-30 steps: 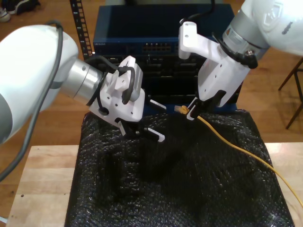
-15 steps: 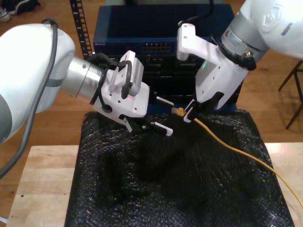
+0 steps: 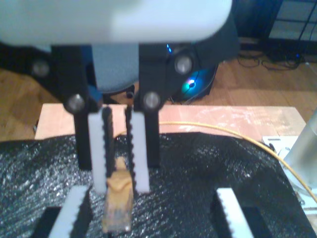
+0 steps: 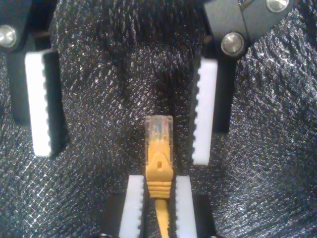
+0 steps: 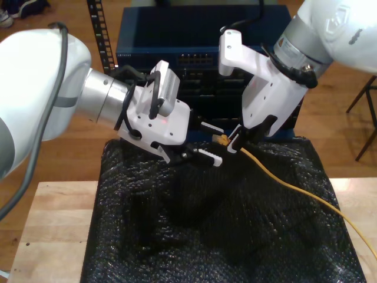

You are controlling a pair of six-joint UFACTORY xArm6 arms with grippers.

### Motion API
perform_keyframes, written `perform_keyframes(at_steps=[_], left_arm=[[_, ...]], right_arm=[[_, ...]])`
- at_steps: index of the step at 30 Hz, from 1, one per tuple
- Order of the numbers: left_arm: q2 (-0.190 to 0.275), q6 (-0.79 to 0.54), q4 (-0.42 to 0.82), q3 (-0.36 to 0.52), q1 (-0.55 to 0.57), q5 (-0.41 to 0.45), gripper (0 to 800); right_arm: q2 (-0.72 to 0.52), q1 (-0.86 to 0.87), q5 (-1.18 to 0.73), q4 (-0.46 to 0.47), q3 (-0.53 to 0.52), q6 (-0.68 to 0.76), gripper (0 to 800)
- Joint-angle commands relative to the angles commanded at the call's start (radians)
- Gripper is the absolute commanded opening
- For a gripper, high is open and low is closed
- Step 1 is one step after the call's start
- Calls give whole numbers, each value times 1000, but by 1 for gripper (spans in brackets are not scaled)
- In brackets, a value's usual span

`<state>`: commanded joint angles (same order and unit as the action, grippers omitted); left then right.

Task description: Grab the cable and plug it in

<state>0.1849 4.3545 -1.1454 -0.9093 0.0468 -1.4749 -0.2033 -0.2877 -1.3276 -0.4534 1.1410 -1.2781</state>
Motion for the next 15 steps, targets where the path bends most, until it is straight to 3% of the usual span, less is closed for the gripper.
perform_keyframes(at_steps=[15], left_arm=[[-2, 0, 2, 2, -5, 9, 340]], right_arm=[[-3, 0, 0, 0, -5, 2, 7]])
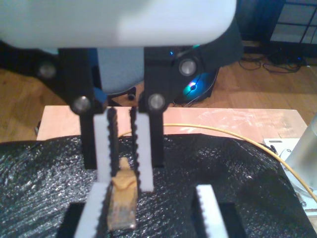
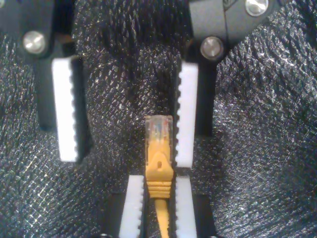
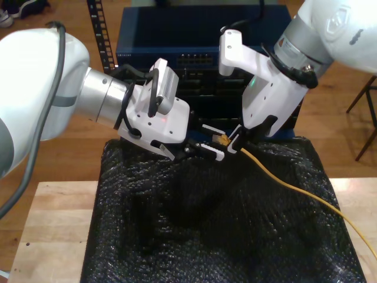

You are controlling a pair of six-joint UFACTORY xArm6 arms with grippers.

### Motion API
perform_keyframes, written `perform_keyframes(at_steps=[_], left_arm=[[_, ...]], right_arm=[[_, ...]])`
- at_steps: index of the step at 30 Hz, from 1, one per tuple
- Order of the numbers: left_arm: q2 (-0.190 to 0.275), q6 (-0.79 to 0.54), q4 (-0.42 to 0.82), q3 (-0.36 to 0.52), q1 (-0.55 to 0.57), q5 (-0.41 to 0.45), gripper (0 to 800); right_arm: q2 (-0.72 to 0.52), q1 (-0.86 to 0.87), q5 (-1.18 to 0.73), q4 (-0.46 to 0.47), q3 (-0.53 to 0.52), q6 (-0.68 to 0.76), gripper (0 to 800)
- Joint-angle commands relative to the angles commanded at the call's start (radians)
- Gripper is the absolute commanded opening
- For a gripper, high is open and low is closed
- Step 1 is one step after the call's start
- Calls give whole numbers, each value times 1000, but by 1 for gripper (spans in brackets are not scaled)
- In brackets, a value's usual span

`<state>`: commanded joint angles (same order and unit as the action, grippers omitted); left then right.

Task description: Grab the cable and plug it in

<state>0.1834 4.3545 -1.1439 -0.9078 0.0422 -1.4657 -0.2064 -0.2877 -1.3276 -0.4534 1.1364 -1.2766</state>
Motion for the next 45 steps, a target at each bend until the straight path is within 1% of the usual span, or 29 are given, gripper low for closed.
perform_keyframes(at_steps=[3, 6, 9, 22, 27, 32, 36, 41, 45], left_arm=[[-3, 0, -2, 0, -5, 3, 302], [-21, 2, -2, 0, -12, 3, 280], [-23, 3, -3, 0, -20, 3, 240], [-28, 0, -48, 0, -21, -23, 236], [-31, 0, -48, 0, -21, -44, 222], [-38, -2, -49, 0, -41, -46, 200], [-41, -2, -49, -2, -44, -46, 164], [-44, -2, -61, -2, -49, -48, 163], [-44, -2, -87, -2, -49, -69, 163]], right_arm=[[0, 0, 0, 0, 0, 0, 7], [-2, 0, 0, 0, -2, 0, 7], [-6, -2, 0, 0, -2, 0, 7], [-8, -2, 0, 0, 0, 0, 7], [-8, -2, 0, -18, 0, -2, 7], [-8, -2, -2, -29, 0, -11, 7], [-8, -2, -2, -29, 0, -12, 7], [-8, -2, -2, -29, 0, -12, 7], [-6, -2, -2, -29, -2, -12, 7]])
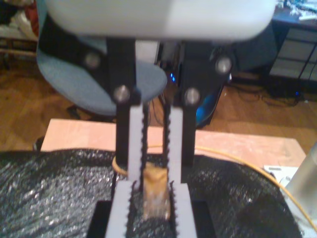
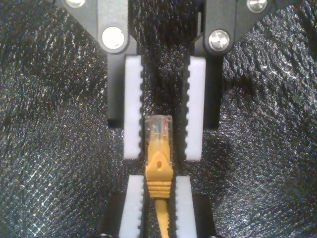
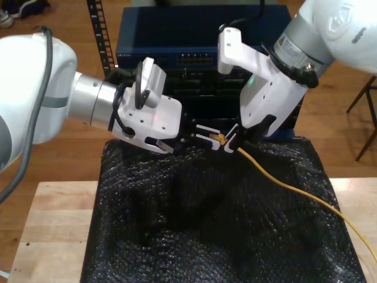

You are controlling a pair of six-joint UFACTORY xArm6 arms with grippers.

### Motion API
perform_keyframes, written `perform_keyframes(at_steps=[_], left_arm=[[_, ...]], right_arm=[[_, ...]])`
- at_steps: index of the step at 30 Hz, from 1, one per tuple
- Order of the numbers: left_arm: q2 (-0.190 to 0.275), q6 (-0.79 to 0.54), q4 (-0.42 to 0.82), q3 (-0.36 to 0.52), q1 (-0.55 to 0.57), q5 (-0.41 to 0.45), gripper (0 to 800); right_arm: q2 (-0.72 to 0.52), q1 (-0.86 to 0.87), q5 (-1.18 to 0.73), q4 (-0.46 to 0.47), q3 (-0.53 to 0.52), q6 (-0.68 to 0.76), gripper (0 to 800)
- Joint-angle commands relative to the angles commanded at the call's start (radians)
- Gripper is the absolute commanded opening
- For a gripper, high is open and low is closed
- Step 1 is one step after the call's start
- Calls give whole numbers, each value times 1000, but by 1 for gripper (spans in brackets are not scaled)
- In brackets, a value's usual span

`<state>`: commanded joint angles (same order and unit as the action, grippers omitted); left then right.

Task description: Grab the cable and plug it in

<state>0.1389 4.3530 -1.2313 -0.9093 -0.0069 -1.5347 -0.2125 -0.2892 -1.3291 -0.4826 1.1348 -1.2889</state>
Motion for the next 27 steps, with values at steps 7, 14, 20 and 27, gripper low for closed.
perform_keyframes(at_steps=[7, 14, 20, 27], left_arm=[[-2, -2, 0, 0, -8, -5, 163], [-5, -2, 0, 0, -29, -8, 147], [-6, -2, -2, 0, -31, -8, 130], [-8, -2, 0, 0, -31, -15, 126]], right_arm=[[-2, 0, 2, 0, 0, 0, 8], [-2, 5, 0, 0, 0, 0, 8], [-2, 3, 0, 0, 2, 0, 8], [0, 3, 0, 0, 2, 0, 8]])
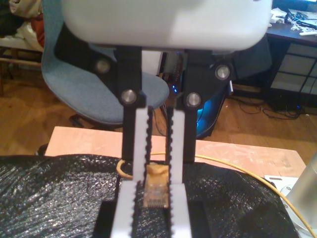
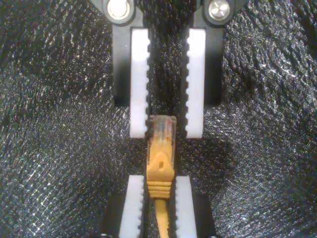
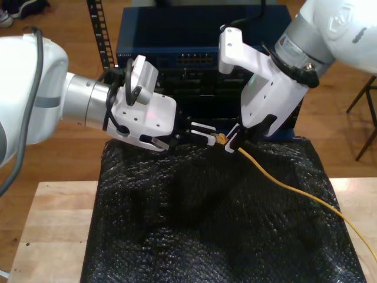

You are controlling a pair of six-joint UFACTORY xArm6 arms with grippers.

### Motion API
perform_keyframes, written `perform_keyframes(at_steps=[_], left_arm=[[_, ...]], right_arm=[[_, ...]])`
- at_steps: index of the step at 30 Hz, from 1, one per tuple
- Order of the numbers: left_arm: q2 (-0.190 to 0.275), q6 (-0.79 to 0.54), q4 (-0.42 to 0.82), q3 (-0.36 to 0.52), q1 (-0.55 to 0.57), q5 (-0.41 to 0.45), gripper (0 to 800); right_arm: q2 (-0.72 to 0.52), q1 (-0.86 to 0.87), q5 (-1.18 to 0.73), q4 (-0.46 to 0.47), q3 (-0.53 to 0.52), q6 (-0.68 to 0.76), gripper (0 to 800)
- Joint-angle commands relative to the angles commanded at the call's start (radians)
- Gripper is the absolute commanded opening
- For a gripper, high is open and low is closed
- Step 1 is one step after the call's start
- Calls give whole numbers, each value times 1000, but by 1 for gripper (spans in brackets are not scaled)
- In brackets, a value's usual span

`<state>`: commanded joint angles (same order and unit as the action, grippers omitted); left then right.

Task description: Grab the cable and plug it in

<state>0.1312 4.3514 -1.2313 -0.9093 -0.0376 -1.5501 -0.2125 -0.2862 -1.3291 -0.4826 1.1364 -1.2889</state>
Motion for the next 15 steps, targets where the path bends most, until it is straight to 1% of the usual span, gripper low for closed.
perform_keyframes(at_steps=[6, 15], left_arm=[[0, -15, 0, 0, 2, -26, 124], [-2, -17, 0, 0, 2, -26, 123]], right_arm=[[0, -2, 2, -2, 0, 0, 8], [0, 0, 0, -3, 0, 0, 8]])
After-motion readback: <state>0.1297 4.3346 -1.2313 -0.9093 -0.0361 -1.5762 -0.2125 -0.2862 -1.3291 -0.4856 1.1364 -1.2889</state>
